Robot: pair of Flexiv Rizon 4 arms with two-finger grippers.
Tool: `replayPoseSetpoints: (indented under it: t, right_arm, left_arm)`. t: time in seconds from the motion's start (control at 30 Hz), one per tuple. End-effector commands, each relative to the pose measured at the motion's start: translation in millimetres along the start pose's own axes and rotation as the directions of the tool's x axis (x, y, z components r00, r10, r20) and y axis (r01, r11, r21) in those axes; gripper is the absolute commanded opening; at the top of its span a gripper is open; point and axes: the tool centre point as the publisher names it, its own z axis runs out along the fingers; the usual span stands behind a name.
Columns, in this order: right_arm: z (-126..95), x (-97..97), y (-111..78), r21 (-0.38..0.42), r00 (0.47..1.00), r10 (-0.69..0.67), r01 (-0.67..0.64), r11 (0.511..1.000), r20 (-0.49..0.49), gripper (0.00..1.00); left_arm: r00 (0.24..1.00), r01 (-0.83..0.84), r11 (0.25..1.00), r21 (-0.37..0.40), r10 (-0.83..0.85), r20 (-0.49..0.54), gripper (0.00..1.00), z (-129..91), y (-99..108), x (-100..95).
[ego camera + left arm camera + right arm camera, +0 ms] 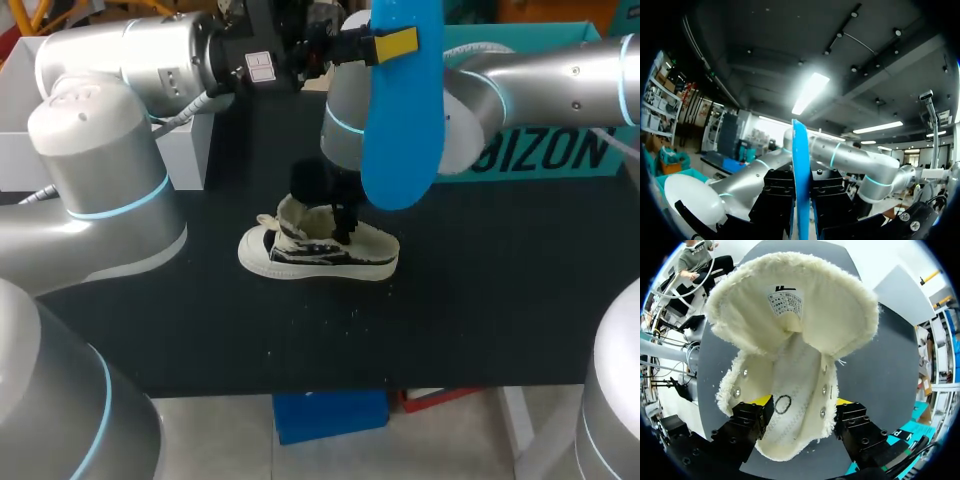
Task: Take the shoe out of the shoebox, open the shoe tongue, remove and reinsert the insole, then place the shoe into the shoebox
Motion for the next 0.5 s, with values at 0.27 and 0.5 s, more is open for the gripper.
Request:
replayPoseSetpoints:
  t: [0.27, 0.5]
  right_arm:
    - [6.0, -8.3, 7.1, 0.107, 1.0, 0.002, 0.0, 0.994, -0.02, 0.62]
    - [10.6, -7.8, 6.7, 0.081, 0.999, 0.022, -0.018, 0.997, -0.045, 0.0]
  left_arm:
    - [1.0, -0.001, 1.0, 0.0, 0.001, 0.004, 0.0, 1.1, 0.9, 0.5]
    - [1.0, -0.001, 1.0, 0.0, 0.001, 0.004, 0.0, 1.1, 0.9, 0.5]
